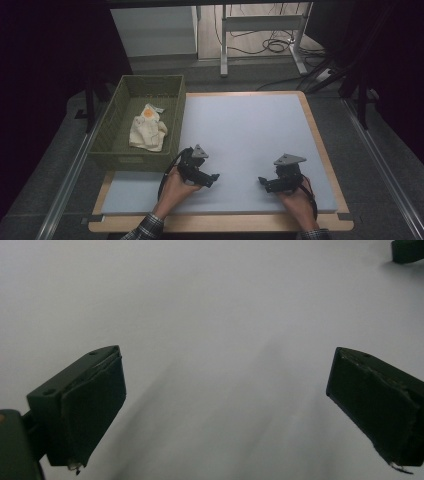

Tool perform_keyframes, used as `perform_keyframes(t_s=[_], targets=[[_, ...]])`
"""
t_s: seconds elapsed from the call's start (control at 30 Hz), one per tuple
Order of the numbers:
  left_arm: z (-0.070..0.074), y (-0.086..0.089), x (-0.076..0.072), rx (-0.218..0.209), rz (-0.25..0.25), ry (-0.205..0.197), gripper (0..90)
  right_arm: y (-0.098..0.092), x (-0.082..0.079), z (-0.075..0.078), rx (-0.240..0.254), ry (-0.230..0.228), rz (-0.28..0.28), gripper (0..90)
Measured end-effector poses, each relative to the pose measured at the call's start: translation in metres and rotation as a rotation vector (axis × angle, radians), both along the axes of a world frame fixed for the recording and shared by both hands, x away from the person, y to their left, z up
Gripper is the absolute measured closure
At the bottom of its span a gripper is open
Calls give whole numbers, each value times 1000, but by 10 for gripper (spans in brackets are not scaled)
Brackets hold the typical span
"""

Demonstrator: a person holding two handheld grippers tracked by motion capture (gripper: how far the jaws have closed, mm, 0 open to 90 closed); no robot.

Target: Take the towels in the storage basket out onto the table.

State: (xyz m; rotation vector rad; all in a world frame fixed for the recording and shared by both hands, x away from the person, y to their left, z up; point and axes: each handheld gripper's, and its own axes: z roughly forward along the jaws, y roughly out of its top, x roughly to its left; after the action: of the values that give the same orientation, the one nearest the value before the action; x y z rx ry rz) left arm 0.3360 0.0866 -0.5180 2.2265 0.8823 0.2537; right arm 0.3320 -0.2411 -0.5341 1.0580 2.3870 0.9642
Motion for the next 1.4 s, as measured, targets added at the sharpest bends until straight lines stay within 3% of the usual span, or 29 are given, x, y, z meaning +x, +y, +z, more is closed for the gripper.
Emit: perform_keyframes(t_s=[0.47,0.57,0.93,1.4], targets=[[28,-9,10,-3,-7,-9,14,0,0,0,0,0,0,57],[40,-10,15,-14,-1,-6,13,0,0,0,1,1,1,57],[65,-12,30,9,1,-17,12,0,0,0,1,-1,3,57],[95,12,59,26,59,-42,18,0,0,0,2,-2,1,57]])
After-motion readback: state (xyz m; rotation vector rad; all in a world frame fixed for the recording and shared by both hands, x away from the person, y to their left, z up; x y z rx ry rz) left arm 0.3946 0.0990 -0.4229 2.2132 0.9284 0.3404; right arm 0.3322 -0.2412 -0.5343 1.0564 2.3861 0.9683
